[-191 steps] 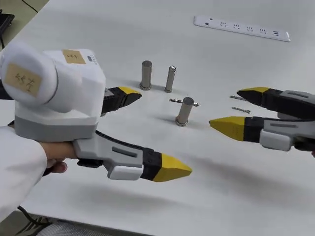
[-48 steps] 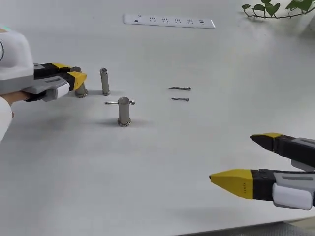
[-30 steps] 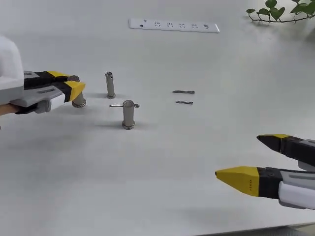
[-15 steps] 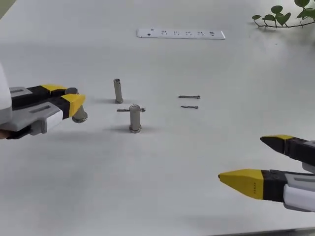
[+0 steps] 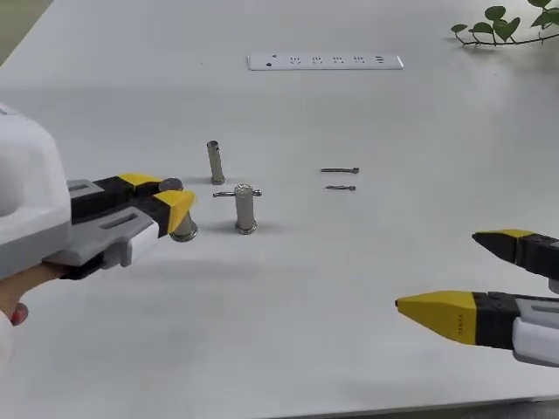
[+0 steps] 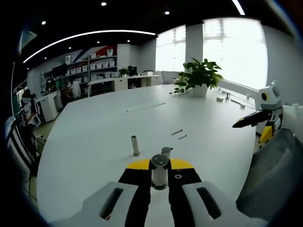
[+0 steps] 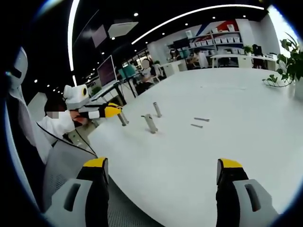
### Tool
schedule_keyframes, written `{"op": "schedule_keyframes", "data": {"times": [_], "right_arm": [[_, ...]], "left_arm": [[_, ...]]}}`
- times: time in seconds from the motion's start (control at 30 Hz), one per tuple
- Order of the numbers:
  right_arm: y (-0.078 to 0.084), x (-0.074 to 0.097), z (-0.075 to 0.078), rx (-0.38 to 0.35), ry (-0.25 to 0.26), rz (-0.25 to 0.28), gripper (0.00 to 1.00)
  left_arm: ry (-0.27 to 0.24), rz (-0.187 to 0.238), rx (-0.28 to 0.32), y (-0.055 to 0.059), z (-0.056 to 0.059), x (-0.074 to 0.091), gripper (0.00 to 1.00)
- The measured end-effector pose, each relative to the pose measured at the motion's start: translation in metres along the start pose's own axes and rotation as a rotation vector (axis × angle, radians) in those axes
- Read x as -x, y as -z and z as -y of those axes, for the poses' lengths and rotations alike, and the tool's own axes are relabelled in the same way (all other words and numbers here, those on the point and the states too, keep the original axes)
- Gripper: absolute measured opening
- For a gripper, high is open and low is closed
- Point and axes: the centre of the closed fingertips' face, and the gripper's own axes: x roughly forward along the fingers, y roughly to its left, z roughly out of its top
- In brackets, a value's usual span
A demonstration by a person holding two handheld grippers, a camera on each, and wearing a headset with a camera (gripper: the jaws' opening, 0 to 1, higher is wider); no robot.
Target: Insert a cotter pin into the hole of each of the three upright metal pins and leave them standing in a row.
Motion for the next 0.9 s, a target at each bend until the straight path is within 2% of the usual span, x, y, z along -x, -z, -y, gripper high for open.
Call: {"op": "schedule_keyframes", "data": {"times": [0.07, 0.2, 0.5, 0.6, 0.7, 0.9], "right_arm": [[0.001, 0.001, -0.001, -0.001, -0.002, 0.000, 0.93], [0.003, 0.003, -0.002, -0.003, -0.007, 0.001, 0.93], [0.001, 0.006, -0.003, 0.019, -0.010, 0.000, 0.93], [-0.001, 0.007, -0.002, 0.022, -0.008, 0.000, 0.93], [-0.001, 0.009, -0.001, 0.028, -0.006, -0.004, 0.93], [0.000, 0.009, -0.002, 0.029, -0.010, -0.004, 0.92]], "left_arm": [[0.011, -0.008, -0.011, 0.003, 0.007, -0.003, 0.09], [0.031, -0.023, 0.015, 0.009, 0.018, -0.010, 0.09], [0.072, -0.047, -0.011, 0.015, 0.039, -0.026, 0.09], [0.087, -0.062, -0.009, 0.020, 0.043, -0.031, 0.09], [0.087, -0.084, -0.026, 0.025, 0.045, -0.036, 0.09], [0.080, -0.107, -0.012, 0.034, 0.045, -0.044, 0.09]]}}
